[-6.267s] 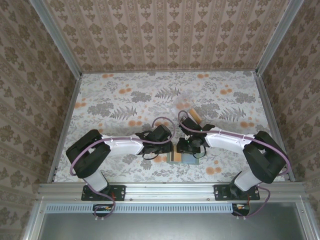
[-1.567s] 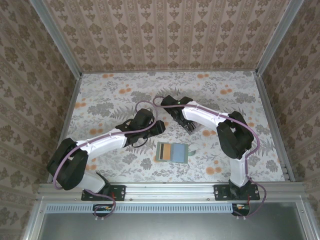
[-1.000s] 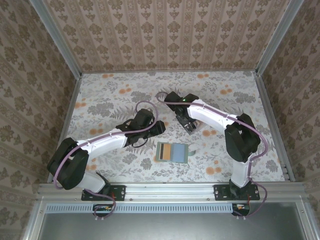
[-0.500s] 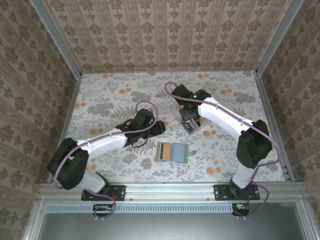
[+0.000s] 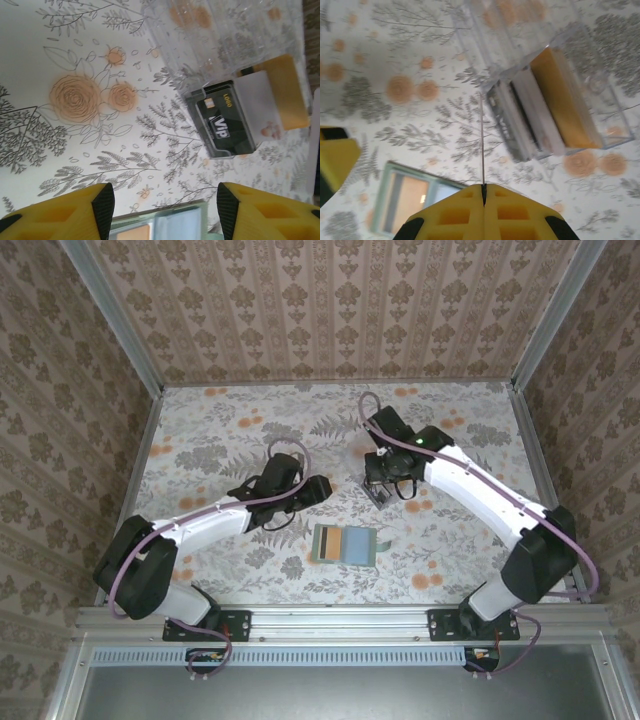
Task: Put the credit cards into the card holder
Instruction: Pick up the credit card from the storage box, then insert the credit card into the card slot.
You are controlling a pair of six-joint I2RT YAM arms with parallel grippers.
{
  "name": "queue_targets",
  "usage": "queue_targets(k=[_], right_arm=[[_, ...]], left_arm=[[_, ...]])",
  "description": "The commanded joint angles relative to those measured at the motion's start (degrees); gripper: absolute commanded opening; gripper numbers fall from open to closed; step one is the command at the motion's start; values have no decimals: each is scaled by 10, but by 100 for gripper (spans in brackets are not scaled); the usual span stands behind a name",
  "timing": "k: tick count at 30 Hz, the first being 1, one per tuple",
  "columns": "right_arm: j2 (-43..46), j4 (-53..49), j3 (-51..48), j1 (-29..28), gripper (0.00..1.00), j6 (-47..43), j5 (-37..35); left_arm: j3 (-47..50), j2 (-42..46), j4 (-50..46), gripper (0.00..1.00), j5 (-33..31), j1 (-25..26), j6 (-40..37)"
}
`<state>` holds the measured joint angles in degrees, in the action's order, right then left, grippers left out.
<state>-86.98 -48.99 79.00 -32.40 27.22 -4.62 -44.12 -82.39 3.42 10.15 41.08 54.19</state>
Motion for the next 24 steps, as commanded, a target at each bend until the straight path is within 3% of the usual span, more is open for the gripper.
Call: queue_targets(k=[1,4,9,19,24], right_arm=[[43,90,-52,31,0,63,149],[68,151,-97,59,0,99,233],[99,231,-147,75,0,147,303],[110,325,-198,84,0,203,372],[108,339,-204,89,0,211,380]], left_arm=[[14,19,83,61,67,-17,29],[18,15,135,63,112,-30,48],[25,-7,231,66,168,-43,91],[22,-49,319,65,209,-44,132],[24,-51,341,56,220,-44,140]])
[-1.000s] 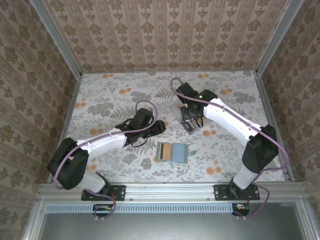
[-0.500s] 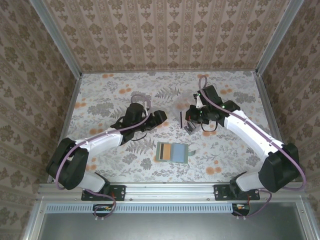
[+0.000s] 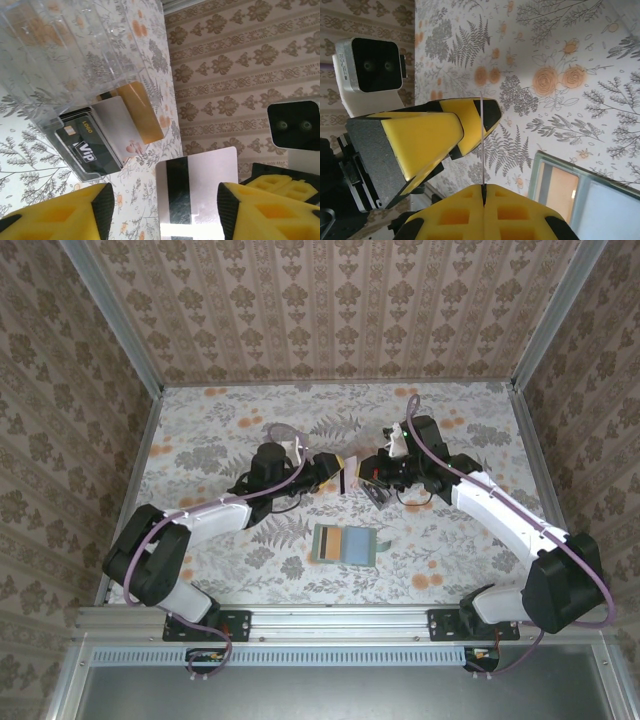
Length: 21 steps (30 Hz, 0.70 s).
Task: Put the credit cards into the card holder
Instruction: Insert the credit card into the card slot.
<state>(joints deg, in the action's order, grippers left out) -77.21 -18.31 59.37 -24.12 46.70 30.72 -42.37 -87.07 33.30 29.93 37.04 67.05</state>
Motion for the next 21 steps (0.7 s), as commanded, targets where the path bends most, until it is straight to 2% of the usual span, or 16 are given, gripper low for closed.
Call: queue_targets(k=[1,20,21], right_arm=[[10,35,-9,9,0,18,27],[-14,41,-22,21,0,30,29],[-15,40,-22,21,2,31,30]], left_arm=[[6,-6,45,54,24,-4,11],[24,-7,91,0,24,-5,38],[25,-6,92,0,23,-5,39]])
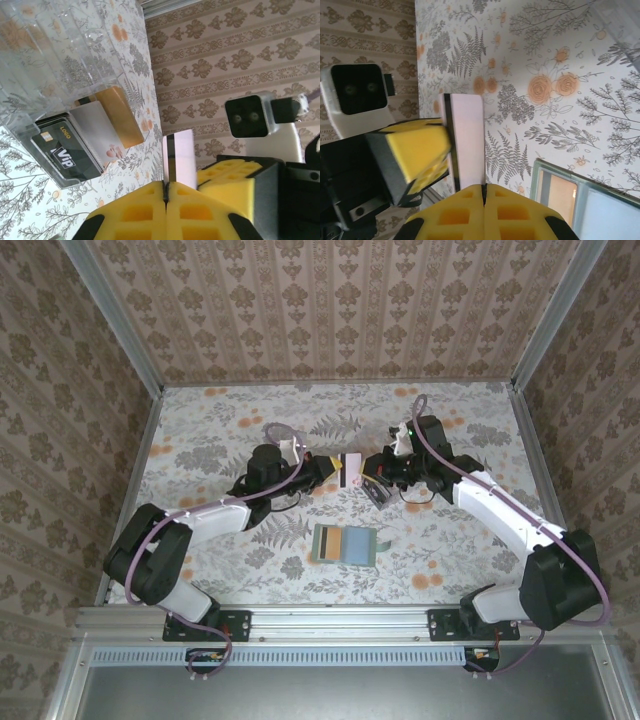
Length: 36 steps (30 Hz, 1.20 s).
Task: Put the credit cards into the card holder
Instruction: Insert the credit card into the card slot.
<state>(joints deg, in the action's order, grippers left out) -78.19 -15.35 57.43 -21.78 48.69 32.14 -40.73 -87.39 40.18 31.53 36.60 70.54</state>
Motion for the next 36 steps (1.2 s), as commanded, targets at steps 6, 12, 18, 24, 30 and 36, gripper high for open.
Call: queue_targets(k=[6,12,18,24,30,36], right_arm=[[-8,6,-7,-3,19,10,12],[-4,-62,-13,-3,33,-25,-36],[-11,-137,-32,-31,26,-61,-104],[-41,-151,-64,-113,18,-40,-175],[-61,-149,-95,-166,10,-9,-221],[-80,-140,-115,-171,8,-7,-230]], left_arm=[[16,3,22,0,0,-1,14],[38,36,-51,0,-33,-2,-9],[41,102,-235,0,-89,11,-93],[65,137,-310,0,-120,46,-161],[108,135,-283,0,-152,96,-174],[132,125,-239,0,-176,123,-169]])
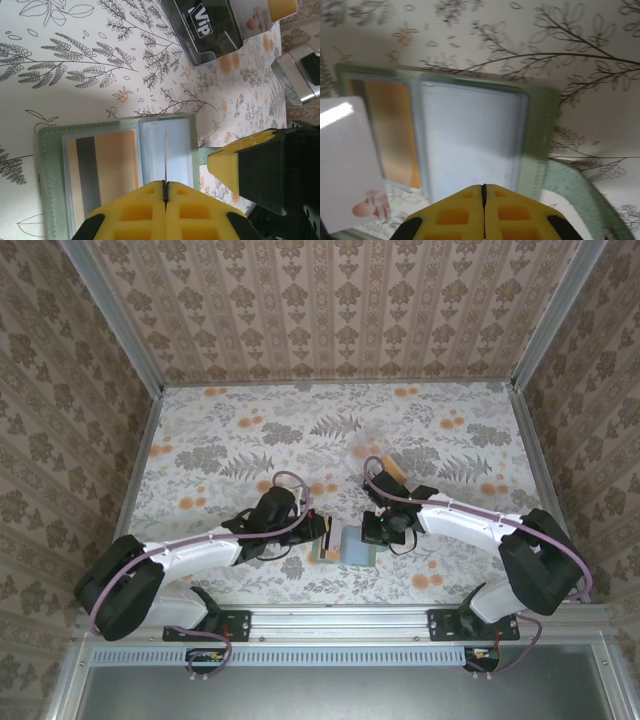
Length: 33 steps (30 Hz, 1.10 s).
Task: Put the credit cards into the card holder
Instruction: Insert the credit card into the card slot.
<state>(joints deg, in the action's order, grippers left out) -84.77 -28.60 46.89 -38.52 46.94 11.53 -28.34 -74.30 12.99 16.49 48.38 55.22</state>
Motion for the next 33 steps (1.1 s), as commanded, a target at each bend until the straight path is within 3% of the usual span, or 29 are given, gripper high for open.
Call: queue_targets(k=[1,20,33], right_arm=[[-17,-6,-10,-6,7,10,-24],[-74,-33,-20,-7,5,-6,-80],[-88,-28,-19,-8,4,-6,-79]], left_arm=[[9,-9,37,0,-27,6,-17],[26,-105,133,0,-6,15,-5],[50,-139,193,0,-3,29,54]])
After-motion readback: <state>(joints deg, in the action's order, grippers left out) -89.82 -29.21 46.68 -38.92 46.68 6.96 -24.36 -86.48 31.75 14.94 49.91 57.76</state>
